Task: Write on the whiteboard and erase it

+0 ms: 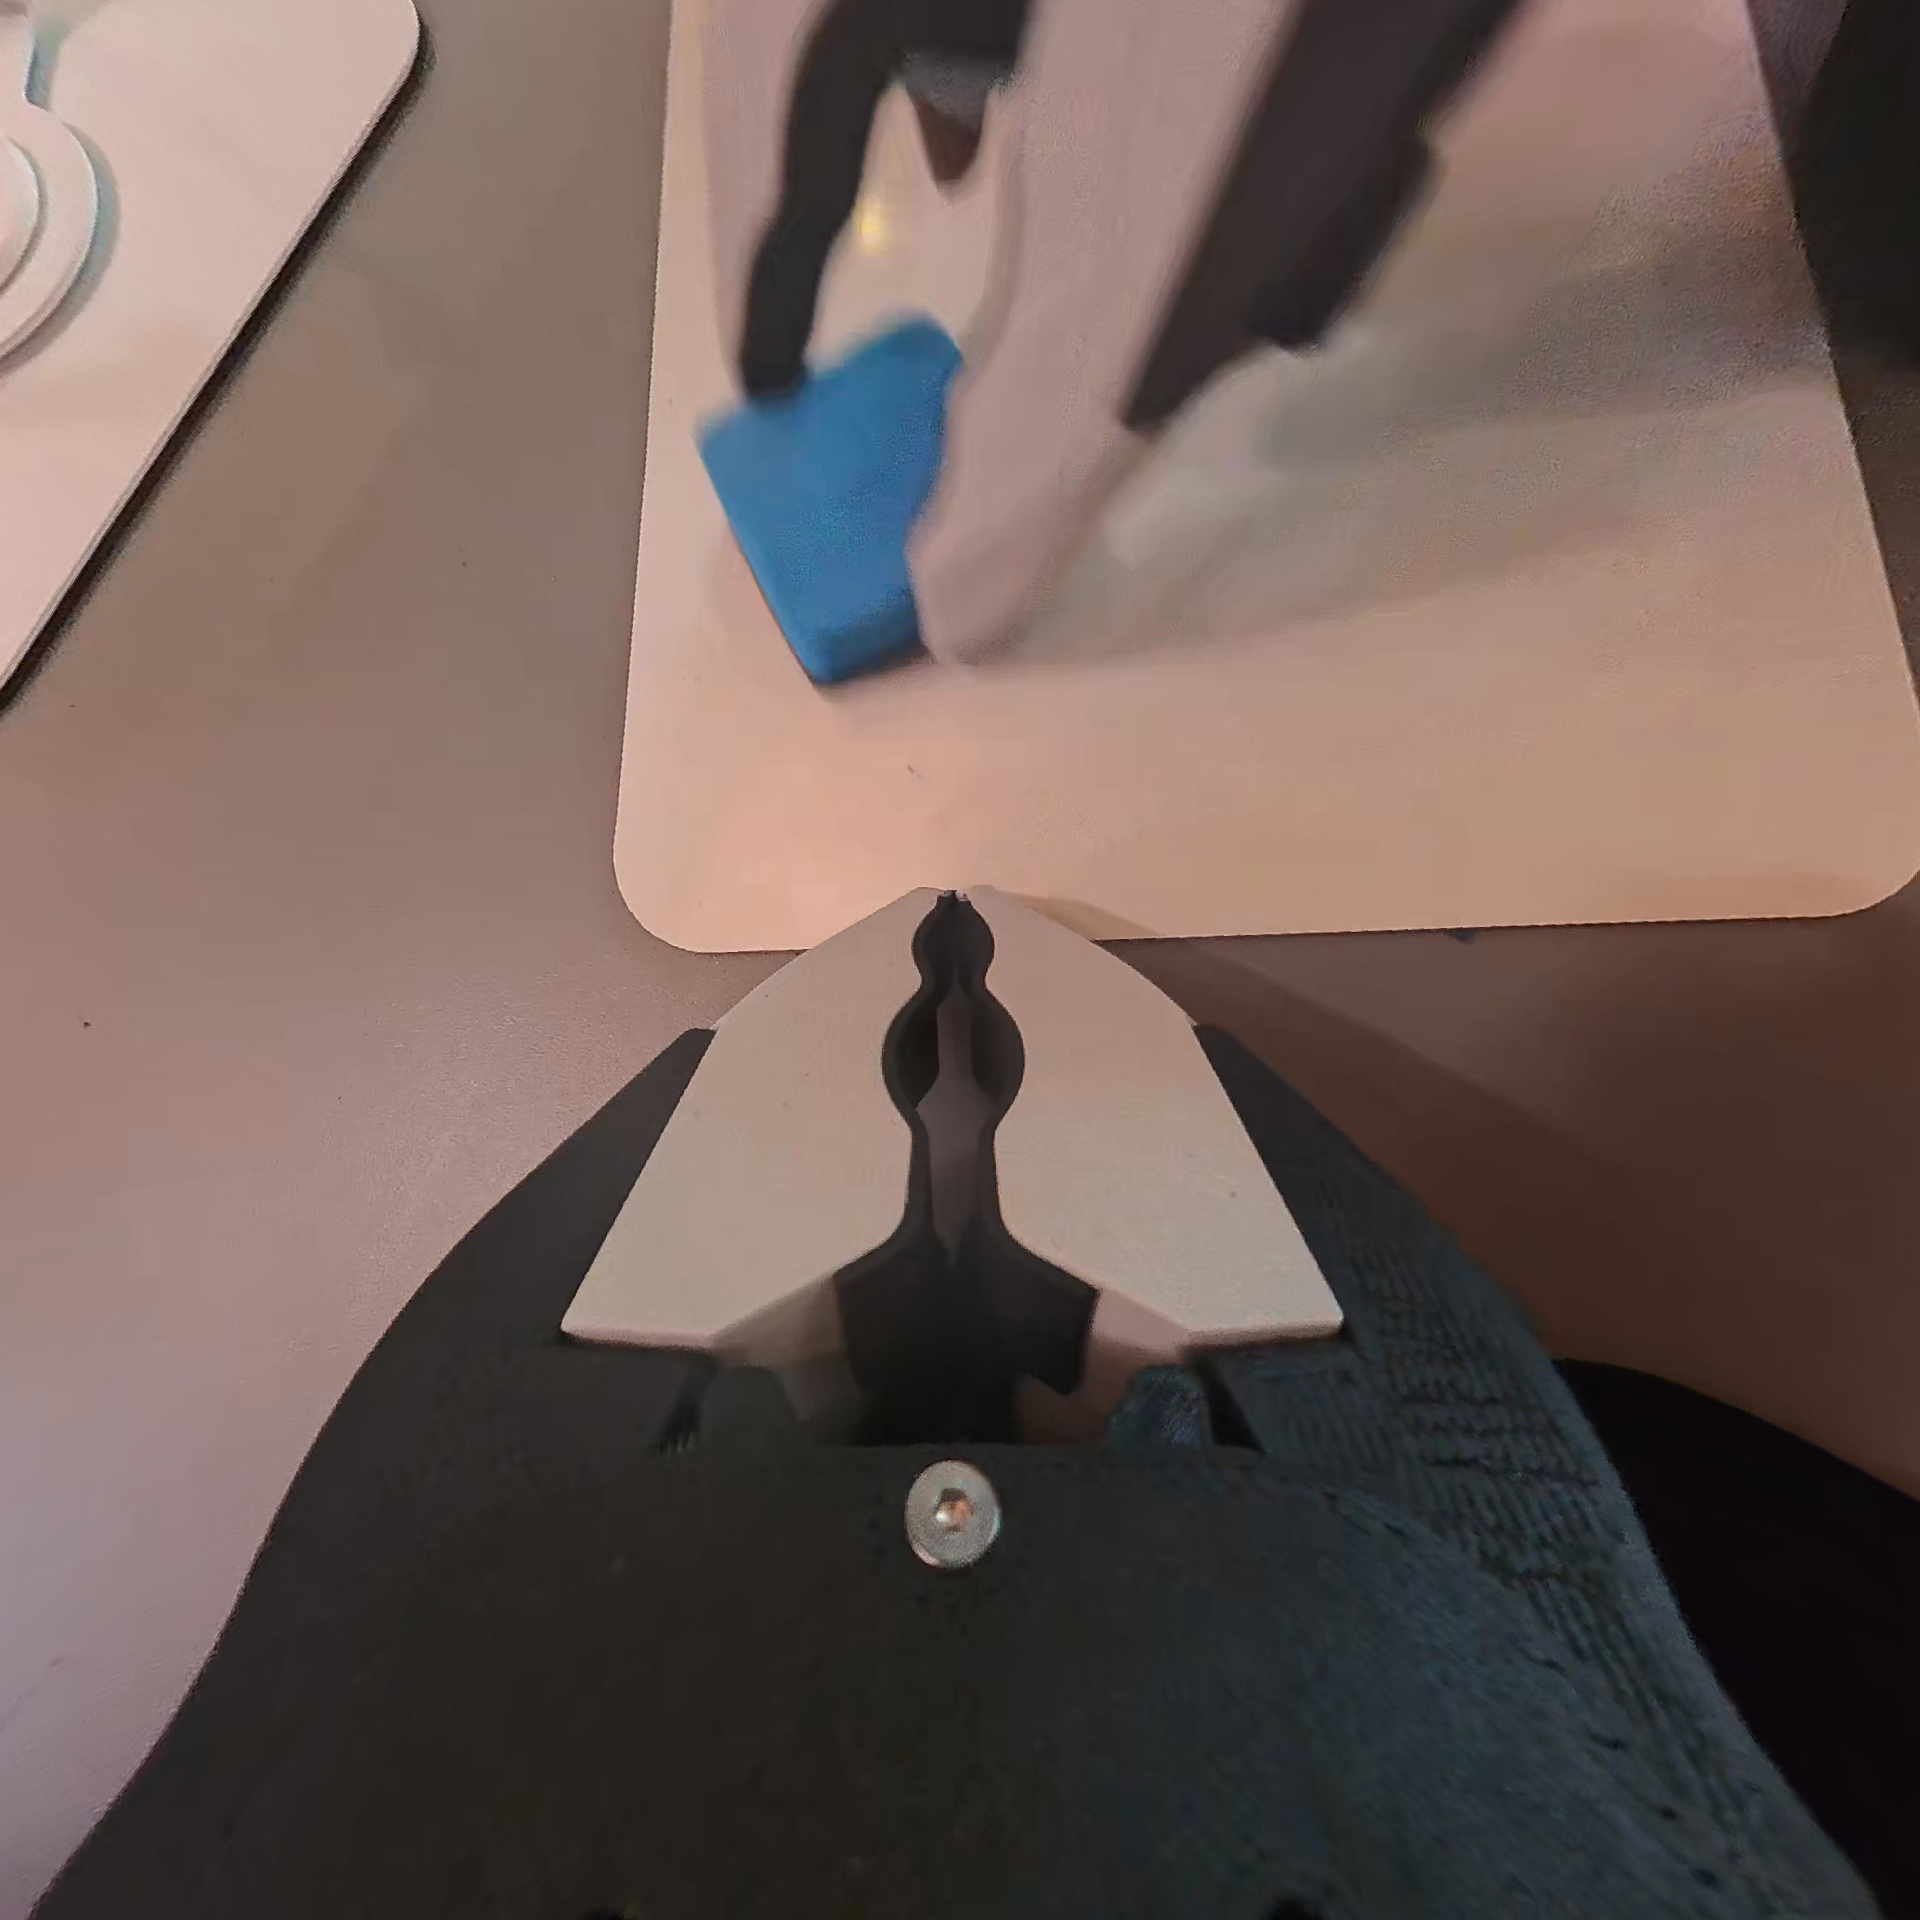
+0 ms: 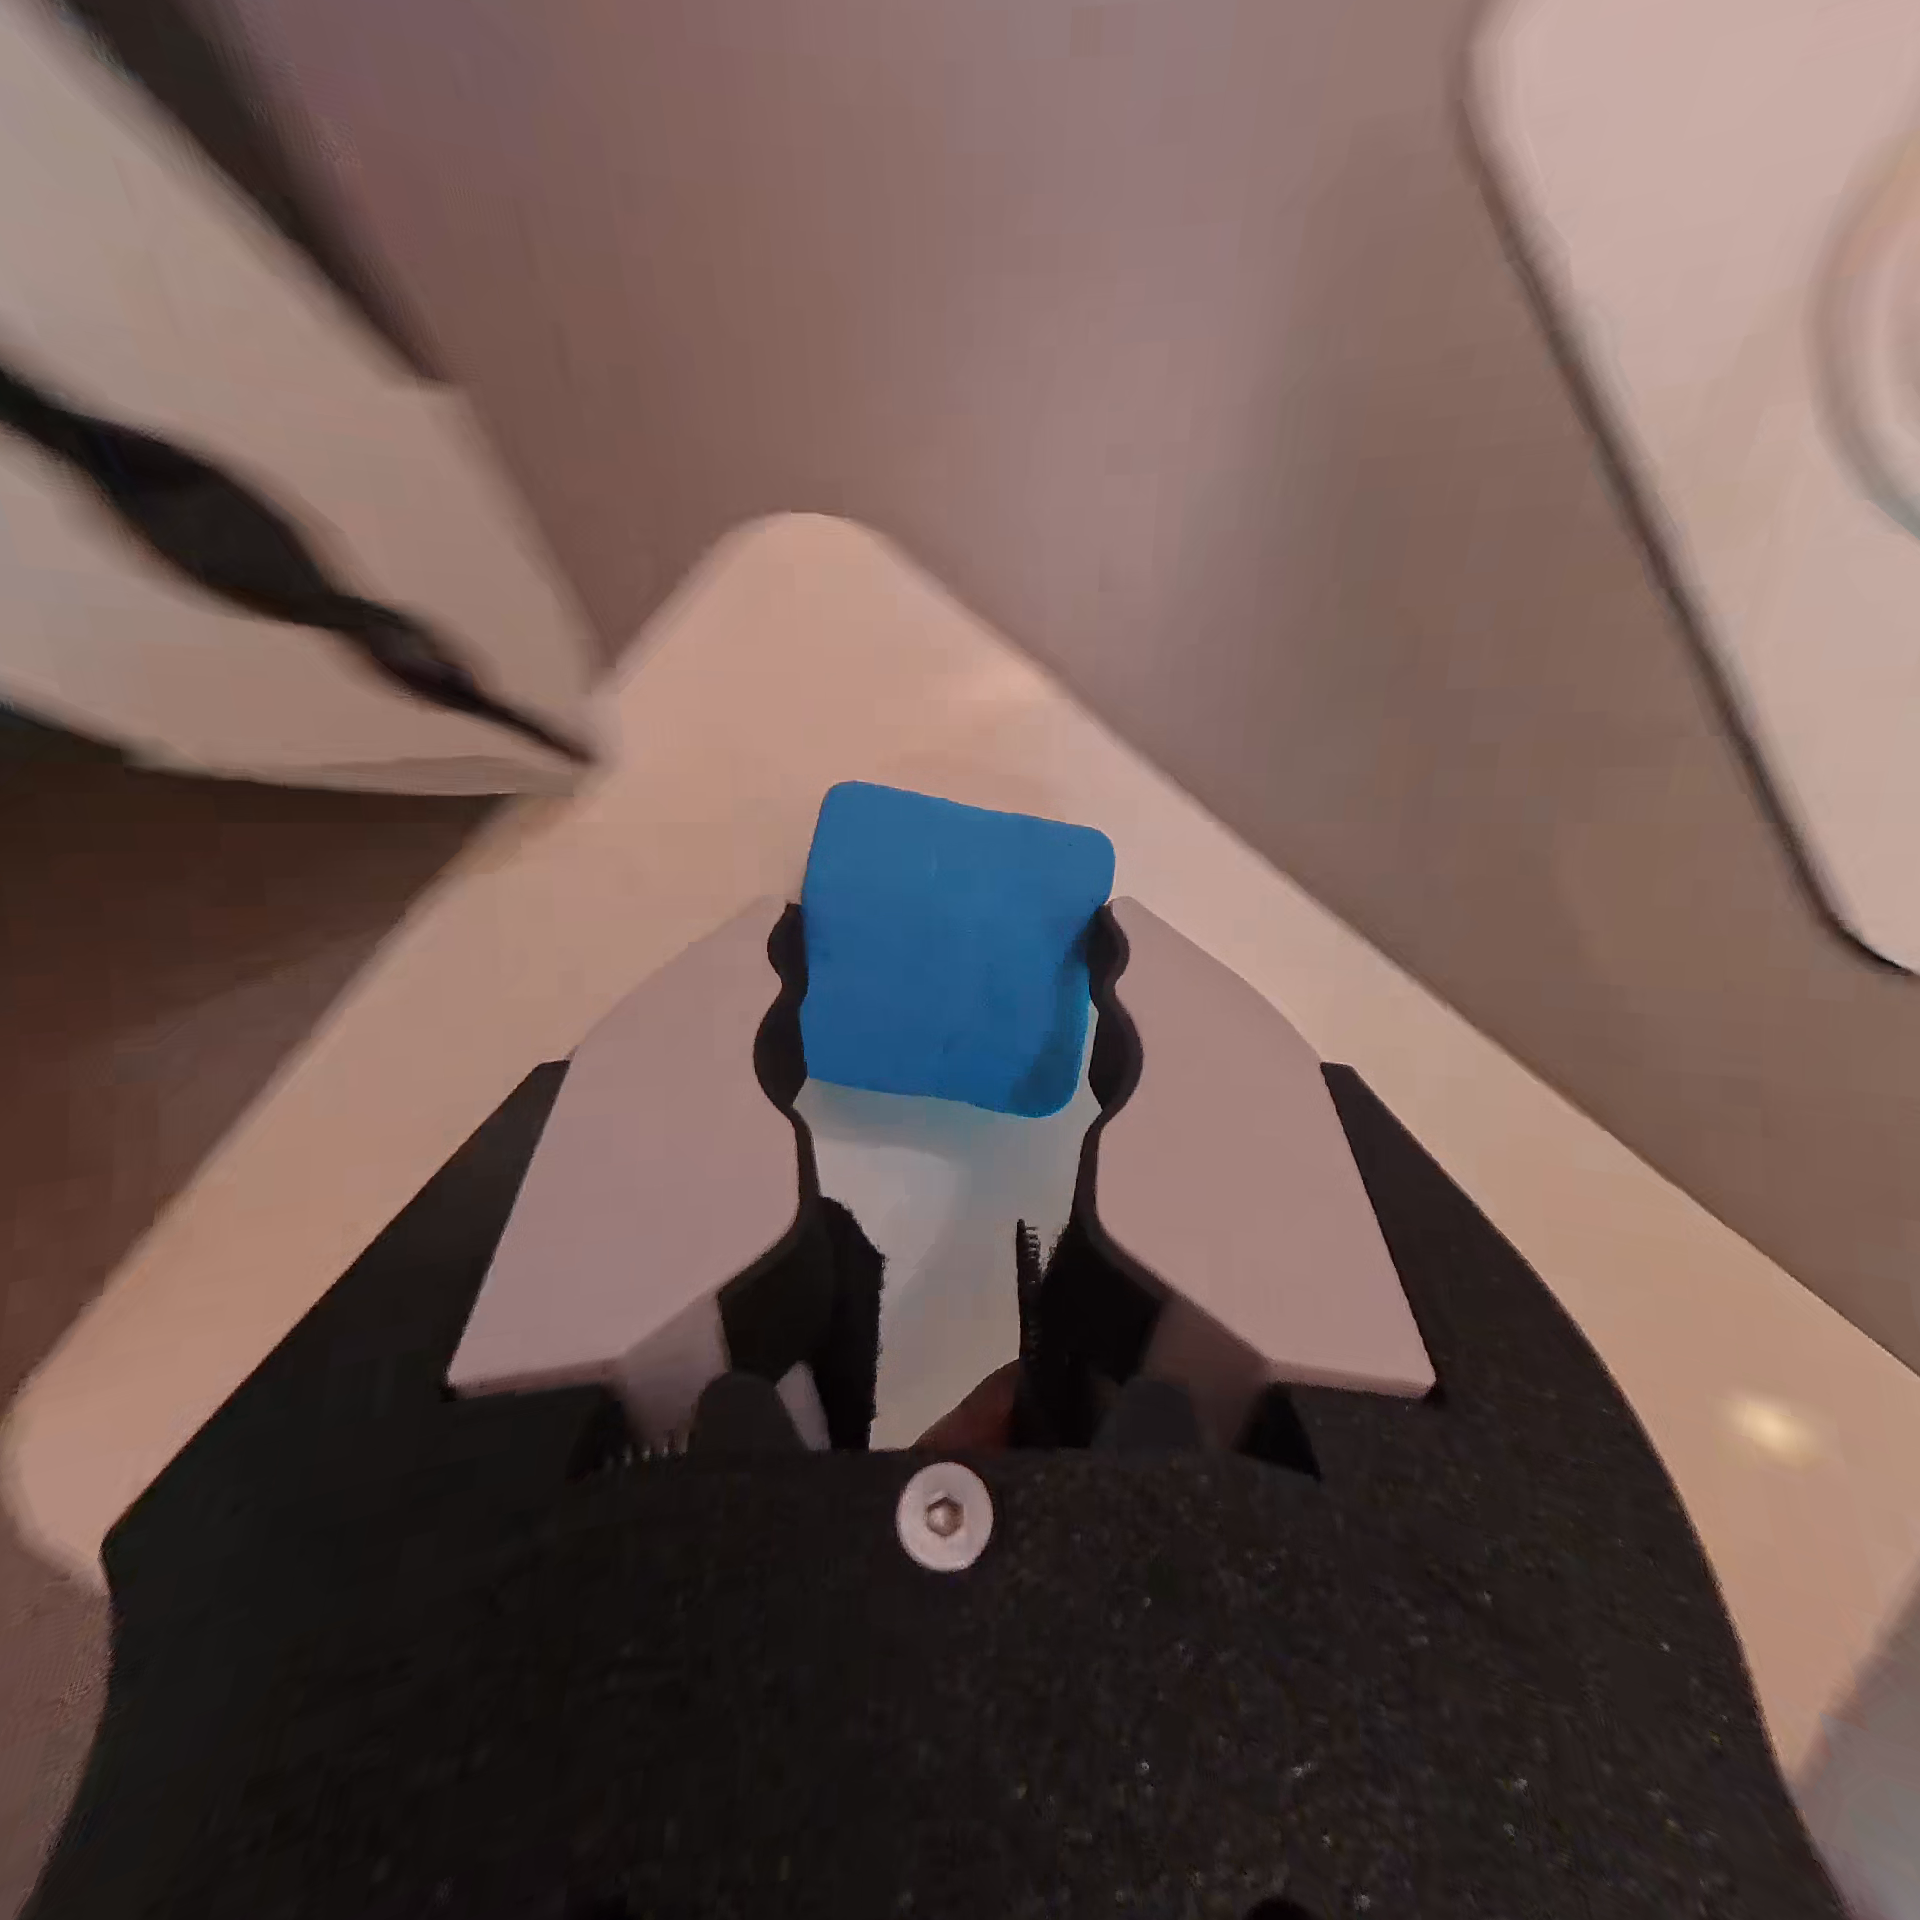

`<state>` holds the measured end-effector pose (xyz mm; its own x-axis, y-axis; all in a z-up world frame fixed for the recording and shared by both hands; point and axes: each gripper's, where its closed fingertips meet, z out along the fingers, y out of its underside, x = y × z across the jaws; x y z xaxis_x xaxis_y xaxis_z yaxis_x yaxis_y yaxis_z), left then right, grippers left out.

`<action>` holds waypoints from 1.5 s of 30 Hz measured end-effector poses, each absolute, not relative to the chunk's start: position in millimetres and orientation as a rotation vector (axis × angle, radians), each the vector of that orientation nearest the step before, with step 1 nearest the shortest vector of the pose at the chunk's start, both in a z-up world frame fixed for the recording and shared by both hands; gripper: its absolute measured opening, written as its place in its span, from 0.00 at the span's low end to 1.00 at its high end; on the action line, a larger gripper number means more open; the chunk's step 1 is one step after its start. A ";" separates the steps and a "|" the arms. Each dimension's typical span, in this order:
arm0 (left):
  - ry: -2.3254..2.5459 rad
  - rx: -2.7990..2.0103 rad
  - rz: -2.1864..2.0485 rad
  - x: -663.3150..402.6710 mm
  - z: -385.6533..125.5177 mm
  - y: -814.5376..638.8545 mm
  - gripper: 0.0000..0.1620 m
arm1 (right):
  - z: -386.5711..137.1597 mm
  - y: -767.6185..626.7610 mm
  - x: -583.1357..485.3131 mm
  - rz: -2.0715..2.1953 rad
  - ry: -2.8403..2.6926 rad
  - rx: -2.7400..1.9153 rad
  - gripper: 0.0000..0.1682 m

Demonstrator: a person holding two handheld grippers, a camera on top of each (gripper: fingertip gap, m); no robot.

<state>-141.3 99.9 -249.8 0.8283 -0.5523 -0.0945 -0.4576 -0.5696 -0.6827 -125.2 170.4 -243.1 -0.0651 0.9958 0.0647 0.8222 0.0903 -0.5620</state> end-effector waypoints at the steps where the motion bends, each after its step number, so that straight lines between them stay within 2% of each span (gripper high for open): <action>1: 0.733 -2.271 -0.166 -141.2 -249.9 99.9 0.01 | -243.0 179.9 -126.1 0.527 -1.901 -1.812 0.32; 6: 0.733 -2.276 -0.180 -141.1 -249.7 98.2 0.00 | -242.5 120.4 -125.3 0.591 -2.055 -1.638 0.32; 12: 0.737 -2.269 -0.163 -141.1 -249.5 98.4 0.00 | -244.5 254.5 -67.9 0.449 -1.617 -2.048 0.32; 18: 0.733 -2.268 -0.160 -141.3 -249.5 99.5 0.00 | -242.4 147.4 -104.2 0.578 -1.894 -1.744 0.32; 24: 0.729 -2.270 -0.164 -141.2 -249.5 99.6 0.00 | -243.8 235.5 -84.6 0.495 -1.621 -2.003 0.31; 31: 0.724 -2.270 -0.161 -141.9 -249.5 99.5 0.00 | -242.1 95.4 -104.3 0.652 -2.009 -1.705 0.32; 45: 0.770 -2.231 -0.055 -146.6 -248.6 101.1 0.00 | -235.2 46.4 -12.0 0.679 -2.166 -1.708 0.32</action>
